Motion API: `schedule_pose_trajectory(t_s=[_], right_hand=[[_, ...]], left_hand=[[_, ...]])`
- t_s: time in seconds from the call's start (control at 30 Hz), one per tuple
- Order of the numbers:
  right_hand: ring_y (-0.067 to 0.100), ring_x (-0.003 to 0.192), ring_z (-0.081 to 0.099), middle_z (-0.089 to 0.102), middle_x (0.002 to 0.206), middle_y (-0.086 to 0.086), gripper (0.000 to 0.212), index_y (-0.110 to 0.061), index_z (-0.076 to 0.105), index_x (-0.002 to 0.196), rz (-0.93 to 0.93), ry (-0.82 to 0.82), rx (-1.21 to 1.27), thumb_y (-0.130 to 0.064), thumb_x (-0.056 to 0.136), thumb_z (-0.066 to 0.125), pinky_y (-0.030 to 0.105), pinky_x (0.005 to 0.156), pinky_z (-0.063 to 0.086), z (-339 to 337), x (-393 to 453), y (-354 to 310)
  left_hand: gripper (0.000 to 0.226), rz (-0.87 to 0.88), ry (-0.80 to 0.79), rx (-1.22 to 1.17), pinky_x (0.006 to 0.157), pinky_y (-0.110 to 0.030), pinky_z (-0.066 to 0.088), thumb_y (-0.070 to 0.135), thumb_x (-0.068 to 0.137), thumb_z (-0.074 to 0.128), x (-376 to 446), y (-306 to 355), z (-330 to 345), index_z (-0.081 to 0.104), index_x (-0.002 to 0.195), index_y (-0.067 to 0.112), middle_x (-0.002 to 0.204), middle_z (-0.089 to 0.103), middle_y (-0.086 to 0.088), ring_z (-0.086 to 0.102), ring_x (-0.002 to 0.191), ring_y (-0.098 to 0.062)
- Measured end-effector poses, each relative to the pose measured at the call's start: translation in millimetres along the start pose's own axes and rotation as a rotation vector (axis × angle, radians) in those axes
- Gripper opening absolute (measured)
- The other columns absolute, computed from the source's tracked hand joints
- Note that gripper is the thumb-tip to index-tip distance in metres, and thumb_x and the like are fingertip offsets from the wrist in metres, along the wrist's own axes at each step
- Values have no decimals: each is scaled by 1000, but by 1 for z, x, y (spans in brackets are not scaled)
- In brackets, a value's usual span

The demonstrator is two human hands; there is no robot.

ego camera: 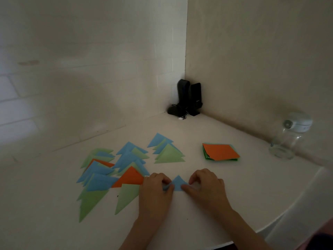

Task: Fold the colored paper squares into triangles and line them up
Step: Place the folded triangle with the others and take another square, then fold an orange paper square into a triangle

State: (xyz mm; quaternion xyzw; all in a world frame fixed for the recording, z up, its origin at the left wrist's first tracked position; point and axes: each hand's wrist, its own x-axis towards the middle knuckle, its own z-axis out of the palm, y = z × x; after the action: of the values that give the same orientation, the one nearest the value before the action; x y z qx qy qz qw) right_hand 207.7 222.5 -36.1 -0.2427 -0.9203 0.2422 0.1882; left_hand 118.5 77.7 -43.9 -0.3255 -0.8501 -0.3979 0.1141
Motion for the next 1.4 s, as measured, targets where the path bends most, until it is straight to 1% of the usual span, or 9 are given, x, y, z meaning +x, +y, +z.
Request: schedule_pose_trajectory(t_s=[0.17,0.33,0.53,0.67,0.8,1.03,1.13,1.3,1.4], right_hand=[[5,82,49,52,82,-14,30,-38,45,70,55,-112,179,-35,72,75,33,87,39,-13,5,2],[2,76,48,53,80,-12,30,-37,48,66,55,-123,229,-27,71,76,37,88,41,-12,4,6],[8,81,50,54,82,-11,31,-38,47,63,46,-90,210,-26,74,74,36,88,41,-11,1,2],[10,86,53,56,86,-9,31,-39,46,63,30,-75,183,-28,75,72,36,88,41,-10,-2,1],[10,87,52,53,84,-11,29,-39,47,61,11,-71,161,-26,74,70,35,87,41,-10,-2,1],[10,88,53,52,84,-14,28,-38,46,67,-37,-24,168,-28,75,71,32,85,40,-7,-4,6],[10,85,55,54,84,-16,25,-36,49,79,-93,45,212,-30,74,73,32,83,43,-3,-7,11],[6,68,58,63,84,-8,16,-23,61,85,-40,231,339,-19,77,74,17,64,47,-16,6,23],[8,63,57,64,86,0,17,-17,64,88,34,348,285,-16,75,76,23,65,47,-30,24,41]], left_hand=[[27,-56,-51,-81,67,-13,37,11,74,74,2,-3,-7,56,72,31,70,53,14,50,70,-3],[21,-87,-51,-137,64,-10,39,5,77,70,1,-1,-13,65,76,25,69,58,9,53,66,-5],[34,-2,6,39,66,-29,45,-18,68,57,-6,7,-11,66,83,12,78,62,-1,56,74,-18],[20,71,-24,188,69,-35,43,7,78,69,-9,27,-4,62,96,13,89,58,-7,54,82,-27],[36,-77,-184,206,85,-26,38,34,87,62,-4,36,-3,47,118,21,112,45,0,45,104,-19],[23,-156,-218,-61,58,-13,38,10,82,66,5,27,-6,56,101,19,78,57,8,53,70,-5],[18,-114,-146,-99,57,-11,39,8,84,65,5,23,-5,58,91,23,74,59,13,56,69,0],[9,-116,1,-116,61,-17,38,13,87,63,28,11,-5,62,93,19,77,62,9,57,72,-8],[8,-86,25,-94,60,-18,37,12,87,63,39,5,-2,61,89,19,74,59,10,54,69,-6]])
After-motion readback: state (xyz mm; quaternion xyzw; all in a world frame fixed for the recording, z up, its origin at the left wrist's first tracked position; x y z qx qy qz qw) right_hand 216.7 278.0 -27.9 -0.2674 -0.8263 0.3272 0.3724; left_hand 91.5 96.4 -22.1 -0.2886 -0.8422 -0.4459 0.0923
